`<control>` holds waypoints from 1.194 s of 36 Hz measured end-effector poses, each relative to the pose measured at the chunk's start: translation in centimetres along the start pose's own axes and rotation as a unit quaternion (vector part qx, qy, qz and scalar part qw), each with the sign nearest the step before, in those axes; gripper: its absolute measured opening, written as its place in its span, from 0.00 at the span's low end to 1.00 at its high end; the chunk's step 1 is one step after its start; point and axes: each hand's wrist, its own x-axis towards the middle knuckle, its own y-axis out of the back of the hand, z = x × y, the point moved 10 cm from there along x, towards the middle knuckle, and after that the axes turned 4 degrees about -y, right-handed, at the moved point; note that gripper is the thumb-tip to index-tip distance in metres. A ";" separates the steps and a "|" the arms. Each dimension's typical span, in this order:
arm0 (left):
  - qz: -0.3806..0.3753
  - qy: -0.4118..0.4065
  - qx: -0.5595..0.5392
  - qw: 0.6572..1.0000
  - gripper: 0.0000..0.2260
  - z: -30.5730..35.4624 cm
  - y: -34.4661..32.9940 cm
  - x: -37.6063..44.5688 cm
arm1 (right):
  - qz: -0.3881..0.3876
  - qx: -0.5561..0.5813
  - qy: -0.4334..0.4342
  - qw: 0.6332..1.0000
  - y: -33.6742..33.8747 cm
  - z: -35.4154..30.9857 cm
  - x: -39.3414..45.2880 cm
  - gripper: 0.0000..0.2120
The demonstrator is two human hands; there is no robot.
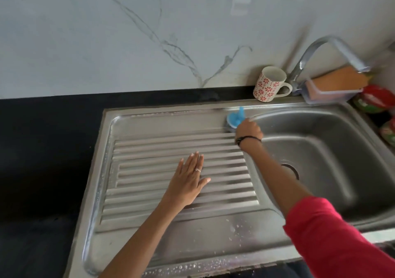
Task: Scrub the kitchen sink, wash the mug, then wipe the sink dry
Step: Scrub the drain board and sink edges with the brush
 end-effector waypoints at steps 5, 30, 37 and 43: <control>-0.009 -0.010 -0.018 1.000 0.31 1.9 0.0 1.7 | -0.011 -0.049 0.123 0.991 -2.9 -4.7 -3.9 0.15; 0.066 0.069 -0.045 0.994 0.33 -8.5 1.5 -7.4 | 0.000 0.008 -0.040 0.999 -2.1 -4.5 -7.7 0.14; 0.027 0.153 -0.079 0.985 0.36 -14.5 0.7 -12.7 | -0.090 0.035 0.046 0.994 -7.6 -16.3 -13.7 0.14; -0.001 0.164 -0.064 0.984 0.36 -17.7 0.5 -15.8 | -0.151 0.046 0.167 0.973 -10.9 -25.9 -19.1 0.15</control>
